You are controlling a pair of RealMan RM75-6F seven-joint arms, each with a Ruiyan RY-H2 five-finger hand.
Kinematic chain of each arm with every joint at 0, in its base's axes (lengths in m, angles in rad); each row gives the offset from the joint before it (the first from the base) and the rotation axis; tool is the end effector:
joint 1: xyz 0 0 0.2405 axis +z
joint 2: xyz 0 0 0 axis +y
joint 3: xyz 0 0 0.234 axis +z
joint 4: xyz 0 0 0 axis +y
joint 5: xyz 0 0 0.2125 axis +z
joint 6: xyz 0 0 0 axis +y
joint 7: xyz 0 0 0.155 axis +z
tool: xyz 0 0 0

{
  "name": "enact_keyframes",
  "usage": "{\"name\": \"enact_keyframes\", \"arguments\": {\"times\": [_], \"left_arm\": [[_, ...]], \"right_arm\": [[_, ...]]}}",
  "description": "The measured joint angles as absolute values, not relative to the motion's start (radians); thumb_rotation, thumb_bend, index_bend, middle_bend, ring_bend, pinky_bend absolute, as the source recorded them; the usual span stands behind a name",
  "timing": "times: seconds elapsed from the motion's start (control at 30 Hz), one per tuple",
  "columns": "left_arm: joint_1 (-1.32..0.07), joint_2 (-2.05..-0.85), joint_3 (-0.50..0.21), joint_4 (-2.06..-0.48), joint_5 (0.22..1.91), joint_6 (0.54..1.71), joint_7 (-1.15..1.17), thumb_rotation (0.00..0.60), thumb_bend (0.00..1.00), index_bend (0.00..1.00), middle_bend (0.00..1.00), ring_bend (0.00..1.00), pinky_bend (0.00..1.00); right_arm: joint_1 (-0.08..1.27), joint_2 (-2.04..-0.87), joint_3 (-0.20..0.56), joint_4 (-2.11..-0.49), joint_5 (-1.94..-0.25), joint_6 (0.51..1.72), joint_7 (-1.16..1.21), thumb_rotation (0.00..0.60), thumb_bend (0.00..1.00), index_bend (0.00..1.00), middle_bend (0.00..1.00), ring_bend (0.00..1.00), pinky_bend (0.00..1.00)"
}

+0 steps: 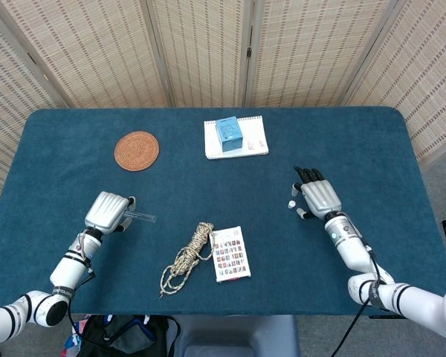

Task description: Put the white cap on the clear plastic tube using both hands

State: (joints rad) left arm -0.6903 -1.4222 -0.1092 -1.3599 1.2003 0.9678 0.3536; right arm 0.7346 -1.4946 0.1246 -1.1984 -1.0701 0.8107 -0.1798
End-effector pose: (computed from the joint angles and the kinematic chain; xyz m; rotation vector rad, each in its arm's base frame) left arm -0.1966 0.3559 0.0247 -1.8536 -0.7128 -0.7152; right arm -0.2225 -0.3792 0.0084 1.7743 -0.9934 0.6808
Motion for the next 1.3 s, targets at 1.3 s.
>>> {"name": "enact_keyframes", "arguments": {"times": [1.3], "left_arm": [[-0.685, -1.440, -0.104, -1.317, 1.205, 0.944, 0.327, 0.600, 0.34, 0.62, 1.00, 0.95, 1.00]], "right_arm": [[0.793, -1.621, 0.162, -1.025, -0.998, 0.683, -0.241, 0.600, 0.31, 0.47, 0.07, 0.00, 0.00]]}}
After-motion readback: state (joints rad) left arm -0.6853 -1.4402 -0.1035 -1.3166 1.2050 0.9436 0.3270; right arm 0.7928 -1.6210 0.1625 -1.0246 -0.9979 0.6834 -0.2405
